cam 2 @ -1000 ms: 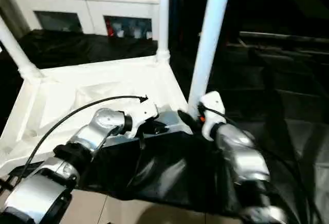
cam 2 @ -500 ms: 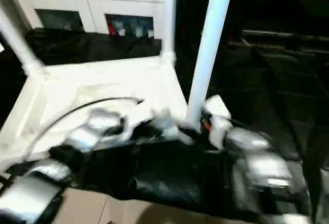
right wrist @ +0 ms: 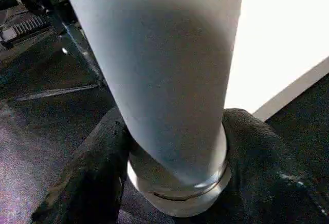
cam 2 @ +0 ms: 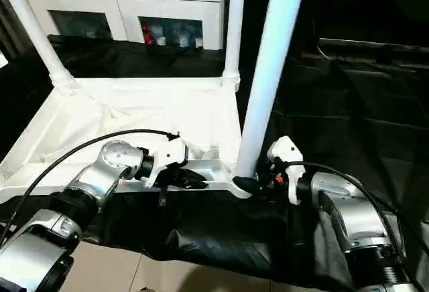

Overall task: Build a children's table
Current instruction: Rotate leg to tighten

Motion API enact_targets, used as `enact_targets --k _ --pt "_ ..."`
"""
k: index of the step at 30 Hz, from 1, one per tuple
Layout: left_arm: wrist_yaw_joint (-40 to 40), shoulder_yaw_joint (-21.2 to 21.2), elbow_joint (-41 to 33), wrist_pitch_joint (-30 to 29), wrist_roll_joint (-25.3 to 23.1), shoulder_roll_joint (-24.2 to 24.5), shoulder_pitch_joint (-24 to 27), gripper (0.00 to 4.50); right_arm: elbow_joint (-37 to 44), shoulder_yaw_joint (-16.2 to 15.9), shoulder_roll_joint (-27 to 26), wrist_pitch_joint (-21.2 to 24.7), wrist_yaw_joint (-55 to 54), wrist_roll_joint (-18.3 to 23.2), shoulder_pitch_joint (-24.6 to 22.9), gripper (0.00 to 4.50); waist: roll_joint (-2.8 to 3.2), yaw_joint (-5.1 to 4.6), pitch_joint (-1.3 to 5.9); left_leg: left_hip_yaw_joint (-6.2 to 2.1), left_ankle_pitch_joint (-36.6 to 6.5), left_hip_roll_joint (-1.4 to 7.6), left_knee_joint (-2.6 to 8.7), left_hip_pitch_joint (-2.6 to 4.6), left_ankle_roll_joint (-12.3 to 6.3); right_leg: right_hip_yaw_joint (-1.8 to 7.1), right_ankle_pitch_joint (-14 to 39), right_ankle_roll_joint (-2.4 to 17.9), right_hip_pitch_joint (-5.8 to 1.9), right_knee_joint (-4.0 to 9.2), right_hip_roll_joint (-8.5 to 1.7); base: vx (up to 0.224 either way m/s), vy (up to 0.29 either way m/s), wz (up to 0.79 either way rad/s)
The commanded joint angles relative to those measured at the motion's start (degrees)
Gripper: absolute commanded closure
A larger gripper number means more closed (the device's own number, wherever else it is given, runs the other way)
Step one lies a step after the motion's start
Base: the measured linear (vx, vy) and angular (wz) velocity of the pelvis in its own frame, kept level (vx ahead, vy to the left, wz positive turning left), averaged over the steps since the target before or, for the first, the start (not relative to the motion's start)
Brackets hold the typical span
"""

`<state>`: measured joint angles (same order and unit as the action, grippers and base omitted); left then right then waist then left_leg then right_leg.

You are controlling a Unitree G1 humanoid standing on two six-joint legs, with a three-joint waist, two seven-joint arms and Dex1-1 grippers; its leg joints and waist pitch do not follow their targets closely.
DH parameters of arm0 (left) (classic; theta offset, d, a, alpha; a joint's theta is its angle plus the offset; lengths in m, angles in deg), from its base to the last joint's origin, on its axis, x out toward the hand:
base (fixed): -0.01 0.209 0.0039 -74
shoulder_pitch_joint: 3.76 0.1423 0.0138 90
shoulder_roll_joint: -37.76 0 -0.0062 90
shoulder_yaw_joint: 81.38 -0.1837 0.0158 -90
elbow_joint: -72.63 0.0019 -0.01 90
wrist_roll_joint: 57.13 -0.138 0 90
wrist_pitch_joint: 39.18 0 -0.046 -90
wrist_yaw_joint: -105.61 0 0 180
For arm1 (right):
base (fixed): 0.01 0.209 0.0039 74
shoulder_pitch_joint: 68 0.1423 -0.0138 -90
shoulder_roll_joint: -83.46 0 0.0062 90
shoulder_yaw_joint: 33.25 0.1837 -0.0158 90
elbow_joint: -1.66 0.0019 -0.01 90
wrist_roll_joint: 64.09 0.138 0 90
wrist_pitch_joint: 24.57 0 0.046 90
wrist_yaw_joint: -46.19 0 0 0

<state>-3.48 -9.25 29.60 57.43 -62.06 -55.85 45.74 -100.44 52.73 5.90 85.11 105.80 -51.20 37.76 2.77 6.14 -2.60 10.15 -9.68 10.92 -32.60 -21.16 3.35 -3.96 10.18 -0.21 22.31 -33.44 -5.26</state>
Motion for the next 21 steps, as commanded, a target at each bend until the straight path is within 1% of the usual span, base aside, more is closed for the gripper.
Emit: enact_targets --k 1,7,8,9,10,11,12,13,14,15,17,18,19,20,21 --pt "-0.54 -0.27 -2.57 0.71 0.37 -0.43 -0.02 4.5 0.01 -2.96 -0.75 -0.28 2.38 -0.14 0.08 2.03 -0.85 0.23 3.73 -0.37 -11.34 2.27 3.19 0.44 -4.35 2.09 8.06 15.01 -2.85 3.25 -3.35 0.0 0.0 0.0" --pt "-1.52 -0.03 -3.08 0.27 0.5 -0.56 0.45 4.5 0.08 -3.76 -1.45 -0.3 1.61 -0.23 -0.28 2.05 -0.95 0.16 3.72 -0.36 -11.05 2.29 3.16 0.42 -4.57 2.07 8.23 14.98 -2.83 3.21 -3.31 0.0 0.0 0.0" --pt "-3.14 0.28 -2.88 -0.29 0.33 -1.04 0.38 4.5 0.06 -3.64 -2.43 0.08 0.34 -0.12 -0.44 2.05 -0.95 0.16 3.72 -0.36 -11.05 2.29 3.16 0.42 -4.57 2.07 8.23 14.98 -2.83 3.21 -3.31 0.0 0.0 0.0" --pt "-6.69 0.92 -2.42 -1.48 -0.01 -2.34 0.04 4.5 -0.56 -3.21 -4.89 0.05 -3.36 -0.64 -0.49 2.05 -1.22 0.15 3.65 -0.32 -10.89 2.3 3.22 0.43 -4.52 2.11 9.41 14.7 -2.7 3.23 -3.38 0.0 0.0 0.0" --pt "-8.23 1.15 -2.17 -2.16 -0.16 -3.06 -0.21 4.5 -1.27 -2.81 -6.4 -0.3 -5.93 -1.15 -0.29 2.05 -1.38 -0.05 3.49 -0.33 -12.0 2.24 3.35 0.5 -3.97 2.09 11.8 14.13 -2.58 3.55 -3.4 0.0 0.0 0.0" --pt "-8.52 1.19 -2.14 -2.31 -0.18 -3.22 -0.26 4.5 -1.45 -2.71 -6.74 -0.41 -6.53 -1.29 -0.23 2.06 -1.4 -0.05 3.43 -0.36 -12.54 2.21 3.41 0.54 -3.6 2.1 13.13 13.75 -2.57 3.67 -3.45 0.0 0.0 0.0" --pt "-10.91 1.29 -1.52 -3.0 -0.66 -4.35 -0.78 4.5 -2.69 -2.01 -9.14 -0.65 -10.51 -1.96 0.33 2.09 -1.3 -0.26 3.29 -0.45 -13.89 2.19 3.61 0.61 -2.71 2.16 15.89 12.9 -2.38 3.94 -3.5 0.0 0.0 0.0" --pt "-12.22 1.3 -1.11 -3.26 -0.99 -4.93 -1.09 4.5 -3.31 -1.64 -10.37 -0.6 -12.5 -2.2 0.66 2.09 -1.21 -0.71 3.15 -0.57 -15.56 2.03 3.83 0.73 -1.69 2.09 18.9 12.04 -2.2 4.26 -3.51 0.0 0.0 0.0" --pt "-13.21 1.29 -0.79 -3.46 -1.26 -5.37 -1.34 4.5 -3.76 -1.42 -11.26 -0.54 -13.9 -2.38 0.92 2.13 -1.24 -0.81 3.14 -0.7 -16.26 2.02 3.94 0.78 -1.24 2.04 20.28 11.45 -2.29 4.39 -3.54 0.0 0.0 0.0" --pt "-15.01 1.22 -0.27 -4.21 -1.74 -6.3 -1.88 4.5 -4.69 -1.26 -12.98 -0.42 -16.48 -2.88 1.49 2.27 -1.35 -1.06 3.14 -0.73 -16.94 1.98 4.01 0.81 -0.95 2.12 21.34 10.62 -2.28 4.58 -3.42 0.0 0.0 0.0" --pt "-18.45 1.53 0.57 -5.62 -2.14 -8.01 -2.86 4.5 -6.06 -1.48 -15.65 -0.6 -19.86 -3.7 2.35 2.33 -1.24 -1.26 3.22 -0.76 -17.06 2.02 4.01 0.81 -0.74 2.26 19.77 10.83 -2.11 4.47 -3.36 0.0 0.0 0.0" --pt "-18.76 1.57 0.65 -5.79 -2.16 -8.19 -2.95 4.5 -6.2 -1.51 -15.93 -0.62 -20.21 -3.79 2.44 2.36 -1.26 -1.3 3.17 -0.7 -17.19 1.96 4.03 0.89 -0.65 2.29 19.07 10.96 -2.02 4.5 -3.29 0.0 0.0 0.0" --pt "-20.63 1.62 1.07 -6.4 -2.5 -9.07 -3.45 4.5 -6.98 -1.68 -17.69 -0.56 -22.19 -4.16 3.06 2.4 -1.28 -1.31 3.18 -0.71 -17.49 1.91 4.05 0.88 -0.72 2.29 19.1 10.9 -2.12 4.56 -3.34 0.0 0.0 0.0" --pt "-23.67 1.27 1.79 -7.12 -3.46 -10.31 -4.12 4.5 -8.95 -2.11 -21.18 -0.97 -26.96 -5.68 4.6 2.44 -0.79 -1.35 3.21 -0.77 -17.69 1.9 4.06 0.9 -0.52 2.32 18.9 10.97 -2.05 4.45 -3.34 0.0 0.0 0.0" --pt "-24.65 1.03 1.96 -7.2 -3.92 -10.68 -4.23 4.5 -9.92 -2.24 -22.65 -1.09 -29.0 -6.3 5.36 2.44 -0.86 -1.73 3.12 -0.81 -18.22 1.83 4.2 0.78 0.03 2.25 18.95 10.87 -2.01 4.52 -3.24 0.0 0.0 0.0"
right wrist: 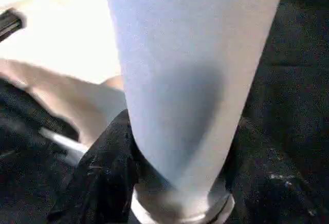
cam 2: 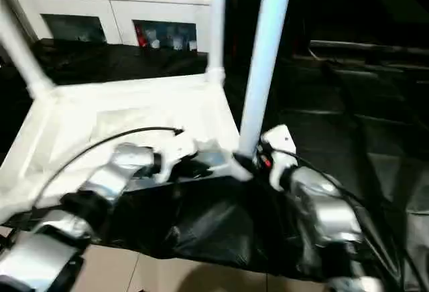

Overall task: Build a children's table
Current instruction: Rotate leg to tighten

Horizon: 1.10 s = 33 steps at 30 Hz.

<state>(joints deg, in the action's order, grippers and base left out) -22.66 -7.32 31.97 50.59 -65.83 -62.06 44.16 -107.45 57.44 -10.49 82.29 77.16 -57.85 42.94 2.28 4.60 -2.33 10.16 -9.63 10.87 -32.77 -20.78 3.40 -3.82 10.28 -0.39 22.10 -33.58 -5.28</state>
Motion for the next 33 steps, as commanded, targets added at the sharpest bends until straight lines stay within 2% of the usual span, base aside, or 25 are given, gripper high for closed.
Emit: enact_targets --k 1,5,6,9,10,12,14,16,17,18,20,23,26,28,30,33 --pt "-6.07 -1.03 -0.42 -0.49 -0.45 -4.72 -2.65 4.5 -3.5 -6.95 -7.21 1.61 -1.68 -0.13 0.61 2.46 -0.43 -0.14 2.94 -0.92 -18.47 1.84 4.38 0.5 0.28 2.05 19.15 10.84 -1.9 4.65 -3.26 0.0 0.0 0.0" --pt "-5.9 -1.05 -0.6 -0.14 -0.53 -5.07 -2.37 4.5 -4.92 -8.49 -8.18 -0.9 -3.91 -3.15 1.54 2.46 -0.56 -0.68 3.01 -0.9 -19.11 1.81 4.4 0.44 0.02 2.16 18.12 10.65 -1.99 4.68 -3.22 0.0 0.0 0.0" --pt "-5.68 -1.04 -0.69 0.18 -0.51 -4.97 -2.22 4.5 -5.0 -8.48 -8.18 -1.42 -3.58 -3.08 1.47 1.95 -0.65 -0.77 3.04 -0.81 -18.72 1.8 4.32 0.48 -0.33 2.21 17.07 10.93 -1.97 4.64 -3.16 0.0 0.0 0.0" --pt "-4.5 -1.04 -0.89 0.95 -0.36 -4.38 -1.86 4.5 -4.5 -7.04 -7.86 -1.39 -2.46 -1.81 1.12 1.76 -0.53 -0.83 2.99 -0.74 -18.43 1.82 4.3 0.43 -1.13 2.22 16.7 11.26 -2.0 4.66 -3.2 0.0 0.0 0.0" --pt "-3.46 -1.11 -1.08 1.7 -0.18 -3.99 -1.61 4.5 -4.03 -6.54 -7.32 -1.11 -1.39 -1.29 0.81 1.62 -0.73 -0.84 2.97 -0.82 -18.3 1.86 4.37 0.38 -1.28 2.16 17.33 11.1 -2.07 4.64 -3.22 0.0 0.0 0.0" --pt "-2.07 -1.23 -1.46 2.23 0.12 -3.37 -1.23 4.5 -3.42 -6.07 -6.31 -1.06 0.03 -0.89 0.35 1.32 -0.6 -0.83 3.01 -0.81 -18.16 1.92 4.37 0.37 -1.33 2.22 17.11 11.11 -2.05 4.68 -3.25 0.0 0.0 0.0" --pt "0.21 -1.32 -2.39 2.8 0.73 -2.39 -0.58 4.5 -2.39 -5.94 -4.3 -1.65 2.58 -0.72 -0.39 1.26 -0.63 -0.72 3.13 -0.75 -17.76 2.01 4.29 0.39 -1.8 2.21 15.29 11.43 -2.2 4.6 -3.21 0.0 0.0 0.0" --pt "3.59 -1.26 -3.72 4.13 1.7 -0.89 0.32 4.5 -1.33 -6.36 -0.72 -3.51 6.62 -1.43 -1.26 0.91 -0.47 -0.69 3.48 -0.73 -14.86 2.08 3.99 0.13 -2.56 2.17 9.07 13.01 -2.55 3.89 -3.18 0.0 0.0 0.0" --pt "4.26 -1.19 -3.95 4.03 1.94 -0.67 0.48 4.5 -1.07 -6.49 -0.09 -3.79 7.71 -1.31 -1.44 0.91 -0.51 -0.7 3.53 -0.67 -13.85 2.06 3.88 0.06 -3.07 2.16 7.17 13.54 -2.56 3.71 -3.17 0.0 0.0 0.0" --pt "5.97 -1.2 -4.4 4.77 2.5 -0.16 0.82 4.5 -0.56 -6.8 1.18 -4.4 9.67 -1.18 -1.76 0.91 -0.31 -0.58 3.62 -0.62 -12.2 2.03 3.68 0.05 -3.91 2.09 4.28 14.47 -2.67 3.43 -3.19 0.0 0.0 0.0" --pt "8.43 -1.25 -5.03 5.47 3.14 0.68 1.21 4.5 -0.07 -7.12 3.01 -5.14 12.31 -1.01 -2.03 0.91 -0.51 -0.47 3.72 -0.46 -9.68 1.95 3.38 -0.13 -5.49 1.98 1.17 15.87 -2.86 3.1 -3.23 0.0 0.0 0.0" --pt "12.36 -1.31 -5.92 6.04 3.91 2.44 1.74 4.5 0.39 -7.24 5.72 -6.16 16.69 -0.43 -2.31 0.91 -0.42 -0.04 3.61 -0.3 -10.14 2.15 3.32 -0.02 -6.03 1.92 2.73 16.27 -2.78 3.18 -3.2 0.0 0.0 0.0" --pt "15.18 -1.12 -6.6 6.42 4.74 3.97 2.27 4.5 0.6 -7.23 7.49 -6.62 19.77 0.32 -2.56 0.91 -0.3 0.64 3.4 -0.28 -12.54 2.39 3.57 0.21 -5.19 1.91 6.8 15.78 -2.54 3.48 -3.2 0.0 0.0 0.0" --pt "16.83 -1.08 -7.12 6.37 5.14 4.96 2.52 4.5 0.86 -7.21 8.57 -6.68 22.06 0.89 -2.8 0.91 -0.17 0.74 3.3 -0.42 -14.81 2.5 3.86 0.33 -3.78 1.97 9.35 15.26 -2.5 3.62 -3.19 0.0 0.0 0.0" --pt "17.72 -0.96 -7.28 6.35 5.39 5.55 2.57 4.5 1.08 -7.27 9.48 -6.56 24.0 1.4 -3.0 0.91 -0.16 0.78 3.26 -0.44 -15.53 2.49 3.95 0.29 -3.36 2.0 9.77 15.02 -2.52 3.7 -3.14 0.0 0.0 0.0" --pt "19.17 -0.84 -7.2 6.24 5.69 6.41 2.32 4.5 2.01 -7.72 11.63 -5.89 28.52 2.92 -3.66 1.25 -0.13 0.99 3.4 -0.4 -14.92 2.48 3.76 0.32 -3.66 2.02 7.99 15.44 -2.58 3.55 -3.17 0.0 0.0 0.0"
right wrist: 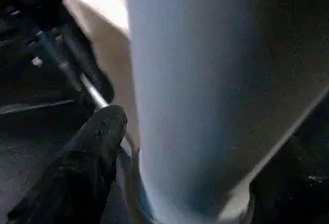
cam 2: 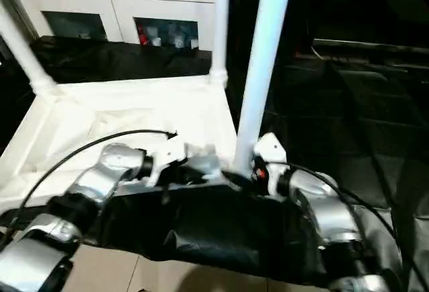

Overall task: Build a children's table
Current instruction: Rotate leg to tighten

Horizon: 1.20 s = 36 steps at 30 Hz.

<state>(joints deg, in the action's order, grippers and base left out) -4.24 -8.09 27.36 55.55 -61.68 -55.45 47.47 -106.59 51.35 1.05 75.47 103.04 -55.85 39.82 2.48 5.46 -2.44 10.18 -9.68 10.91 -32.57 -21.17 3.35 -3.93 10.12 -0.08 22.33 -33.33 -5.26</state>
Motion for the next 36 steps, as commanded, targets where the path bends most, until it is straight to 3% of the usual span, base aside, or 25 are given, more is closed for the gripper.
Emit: enact_targets --k 1,7,16,21,22,27,28,30,31,33,34,35,36 --pt "1.09 -0.08 -2.62 1.17 1.63 -0.03 -1.06 4.5 1.35 -1.67 0.51 1.21 3.6 1.25 -0.66 1.28 -0.27 0.31 3.6 -0.4 -13.81 2.42 3.43 0.64 -3.95 2.15 6.78 15.5 -2.81 3.07 -3.2 0.0 0.0 0.0" --pt "3.63 -0.32 -2.88 0.32 2.26 0.72 -1.16 4.5 2.62 -2.12 2.41 1.99 7.7 2.97 -1.11 1.71 -0.27 1.06 3.66 -0.32 -11.95 2.39 3.18 0.61 -4.92 2.09 5.66 15.87 -2.82 2.94 -3.29 0.0 0.0 0.0" --pt "4.55 -0.46 -1.94 -0.02 2.12 0.33 -1.28 4.5 4.01 -3.44 2.4 2.92 9.55 3.8 -2.3 2.12 -0.3 1.19 3.57 -0.4 -12.7 2.45 3.32 0.65 -4.05 2.13 8.34 15.15 -2.72 3.11 -3.32 0.0 0.0 0.0" --pt "0.29 -0.01 -0.93 -0.9 0.91 -0.88 -1.56 4.5 5.11 -3.63 0.38 4.21 7.97 4.86 -3.47 2.36 -0.53 1.27 3.43 -0.38 -13.34 2.47 3.42 0.7 -3.93 2.13 9.73 14.87 -2.63 3.26 -3.34 0.0 0.0 0.0" --pt "-3.51 0.55 0.02 -1.31 0.28 -2.07 -2.29 4.5 5.1 -3.36 -1.37 4.37 5.68 5.14 -3.65 2.38 -0.84 1.3 3.29 -0.37 -14.34 2.45 3.55 0.77 -3.6 2.16 12.25 14.18 -2.54 3.54 -3.44 0.0 0.0 0.0" --pt "-11.98 1.55 1.77 -3.39 -1.03 -5.12 -4.38 4.5 3.2 -2.99 -6.23 3.5 -1.62 3.43 -3.32 2.46 -0.78 0.83 2.89 -0.63 -18.27 2.19 4.01 1.23 -1.3 2.19 21.93 10.98 -2.01 4.61 -3.59 0.0 0.0 0.0" --pt "-16.44 1.82 2.52 -4.75 -1.8 -7.11 -5.47 4.5 1.25 -2.69 -9.29 3.9 -7.39 1.55 -2.5 2.48 -0.89 0.55 2.8 -0.76 -18.68 2.14 4.16 1.16 -0.84 2.19 23.04 10.35 -2.05 4.73 -3.55 0.0 0.0 0.0" --pt "-18.33 1.9 2.85 -5.32 -2.14 -7.98 -5.92 4.5 0.44 -2.58 -10.54 3.94 -9.72 0.75 -2.14 2.5 -0.94 0.23 2.68 -0.9 -19.66 1.98 4.28 1.13 -0.31 2.07 25.22 9.37 -2.06 4.98 -3.57 0.0 0.0 0.0" --pt "-22.98 2.33 3.63 -6.56 -2.7 -10.01 -6.85 4.5 -1.66 -1.49 -13.79 5.0 -16.21 -0.56 -0.84 2.52 -0.57 -0.12 2.64 -0.88 -20.32 1.96 4.24 1.36 0.21 2.16 25.66 9.28 -1.64 5.13 -3.5 0.0 0.0 0.0" --pt "-24.43 2.38 3.83 -7.1 -2.78 -11.05 -7.21 4.5 -2.67 -0.86 -15.65 5.56 -19.3 -0.86 -0.08 2.52 -0.68 -0.5 2.7 -1.07 -20.69 1.77 4.32 1.25 0.33 2.0 26.45 8.57 -1.95 5.31 -3.49 0.0 0.0 0.0" --pt "-25.96 2.33 4.18 -7.21 -3.04 -11.76 -7.47 4.5 -4.05 -0.04 -17.29 6.15 -22.63 -1.14 0.92 2.53 0.03 -0.52 2.74 -1.17 -20.83 1.81 4.35 1.34 0.45 2.07 26.0 8.67 -1.83 5.2 -3.51 0.0 0.0 0.0" --pt "-27.07 2.31 4.43 -7.27 -3.24 -12.24 -7.65 4.5 -5.05 0.55 -18.43 6.58 -25.01 -1.35 1.64 2.54 -0.34 -0.9 2.79 -1.19 -21.08 1.8 4.42 1.12 0.43 1.99 24.76 8.81 -1.97 5.22 -3.38 0.0 0.0 0.0" --pt "-27.26 1.43 4.91 -6.65 -4.09 -12.97 -7.71 4.5 -7.56 0.84 -20.55 5.16 -29.01 -2.82 3.68 2.54 -0.3 -0.95 2.89 -1.23 -20.45 1.78 4.47 0.94 0.31 1.97 23.34 8.87 -2.12 5.13 -3.39 0.0 0.0 0.0"
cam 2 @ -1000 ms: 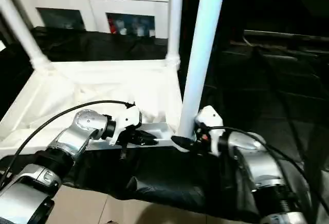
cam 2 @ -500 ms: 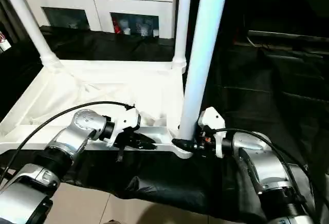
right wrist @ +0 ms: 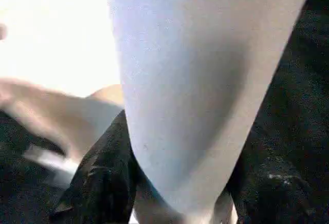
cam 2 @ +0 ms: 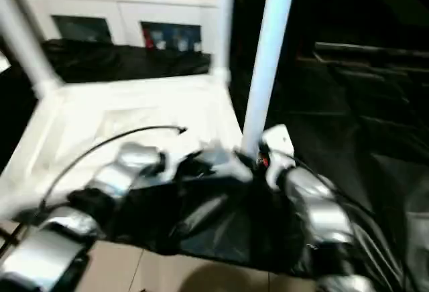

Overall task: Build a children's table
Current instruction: Rotate leg to tighten

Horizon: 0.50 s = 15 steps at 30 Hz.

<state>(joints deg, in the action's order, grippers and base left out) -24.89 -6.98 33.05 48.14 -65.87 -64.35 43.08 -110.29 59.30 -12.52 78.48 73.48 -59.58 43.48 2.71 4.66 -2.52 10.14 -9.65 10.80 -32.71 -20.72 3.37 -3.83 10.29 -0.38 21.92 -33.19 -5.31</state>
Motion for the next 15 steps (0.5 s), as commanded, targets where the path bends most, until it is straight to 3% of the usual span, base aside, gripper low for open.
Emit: enact_targets --k 1,3,4,7,11,15 --pt "-6.32 0.09 -0.63 1.08 -0.15 -4.18 -3.28 4.5 -4.57 -7.17 -7.46 1.65 -0.45 0.23 0.61 2.54 0.45 -0.33 3.05 -1.34 -20.71 1.8 4.64 0.44 0.68 1.85 21.79 9.69 -1.65 4.7 -3.34 0.0 0.0 0.0" --pt "-5.86 -0.06 -0.54 1.24 -0.28 -4.23 -3.22 4.5 -5.27 -7.13 -7.93 1.33 -0.95 -0.07 1.27 2.54 -0.1 -0.7 3.11 -1.17 -21.02 1.79 4.6 0.46 0.35 1.86 19.39 10.07 -1.79 4.77 -3.12 0.0 0.0 0.0" --pt "-4.85 -0.39 -0.63 1.61 -0.41 -3.97 -3.05 4.5 -5.73 -7.04 -8.4 0.24 -0.34 -0.01 1.89 2.54 -0.09 -0.82 3.17 -0.99 -20.95 1.76 4.44 0.55 -0.13 1.99 17.98 10.76 -1.71 4.69 -3.14 0.0 0.0 0.0" --pt "-2.91 -0.8 -1.03 2.84 -0.53 -3.16 -2.62 4.5 -5.29 -6.41 -8.38 0.31 1.75 1.0 2.17 1.84 0.04 -0.92 3.35 -0.9 -18.63 1.83 4.3 0.33 -1.31 2.0 14.63 11.83 -2.04 4.33 -3.16 0.0 0.0 0.0" --pt "0.88 -1.0 -2.34 4.3 0.65 -1.13 -1.41 4.5 -2.6 -6.42 -5.46 1.61 6.07 1.87 1.09 1.56 -0.01 -1.11 3.53 -0.85 -16.49 1.88 4.17 0.09 -2.34 1.97 11.84 12.74 -2.28 3.96 -3.17 0.0 0.0 0.0" --pt "3.47 -0.97 -2.47 5.78 1.14 0.51 -0.78 4.5 0.37 -6.86 -1.88 2.93 11.1 3.08 -0.57 1.23 -0.47 -0.92 3.59 -0.55 -14.13 2.02 3.83 0.14 -3.94 2.03 9.57 13.63 -2.42 3.77 -3.18 0.0 0.0 0.0"
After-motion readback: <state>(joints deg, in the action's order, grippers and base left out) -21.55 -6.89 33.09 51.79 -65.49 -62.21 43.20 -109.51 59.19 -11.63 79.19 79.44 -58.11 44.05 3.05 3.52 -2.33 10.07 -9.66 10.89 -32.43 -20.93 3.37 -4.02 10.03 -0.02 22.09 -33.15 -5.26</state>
